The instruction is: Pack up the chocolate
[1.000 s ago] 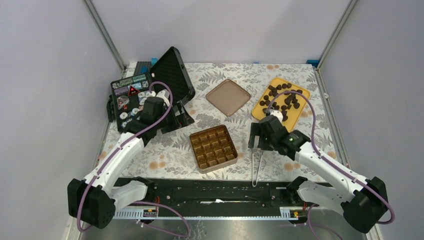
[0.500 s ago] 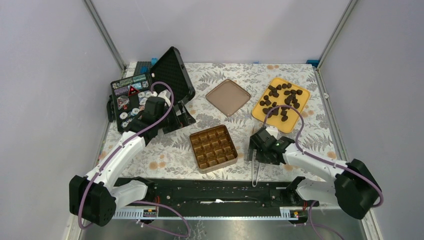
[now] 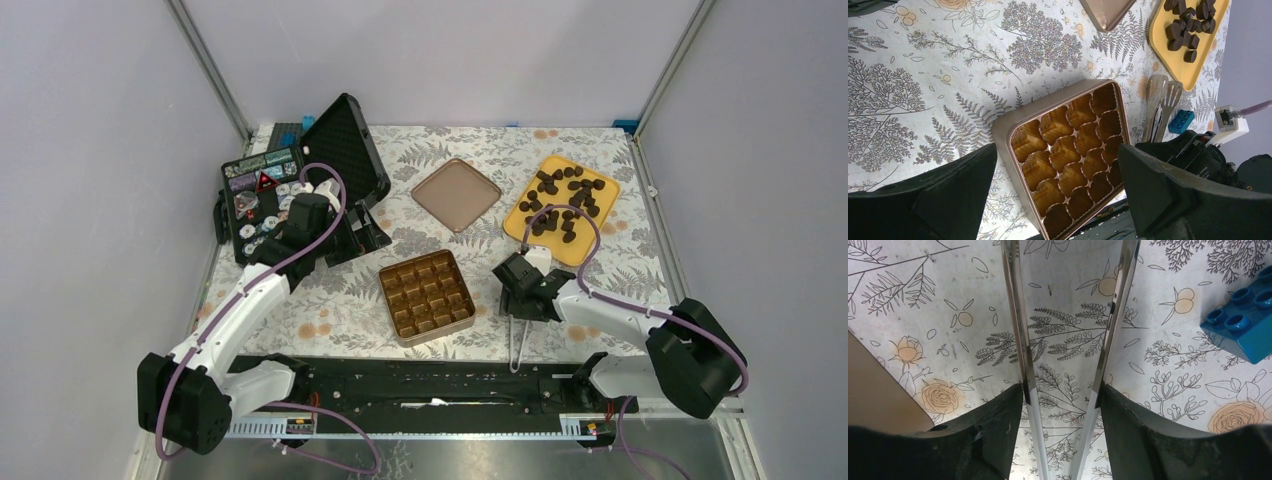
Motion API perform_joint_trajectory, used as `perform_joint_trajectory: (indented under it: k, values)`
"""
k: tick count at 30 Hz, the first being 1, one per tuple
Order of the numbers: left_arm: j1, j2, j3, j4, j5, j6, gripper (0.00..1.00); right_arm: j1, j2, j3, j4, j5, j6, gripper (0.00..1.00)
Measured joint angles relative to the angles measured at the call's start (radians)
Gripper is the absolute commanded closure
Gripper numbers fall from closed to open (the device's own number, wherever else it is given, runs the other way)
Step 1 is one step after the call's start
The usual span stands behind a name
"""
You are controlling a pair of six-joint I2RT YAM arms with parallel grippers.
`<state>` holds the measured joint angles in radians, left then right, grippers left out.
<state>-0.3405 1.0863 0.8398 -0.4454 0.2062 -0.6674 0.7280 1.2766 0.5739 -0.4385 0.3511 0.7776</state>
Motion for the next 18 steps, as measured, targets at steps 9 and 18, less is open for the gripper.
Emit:
perform_joint_trajectory:
  k: [9,18]
  values:
    - [0.0,0.0,0.0,0.0,-0.002,0.0,0.01,0.01,0.01,0.007,0.026,0.005,0.015,0.15]
    - [0.0,0.0,0.0,-0.001,-0.019,0.001,0.01,0.026,-0.045,-0.018,-0.011,-0.01,0.092,0.17]
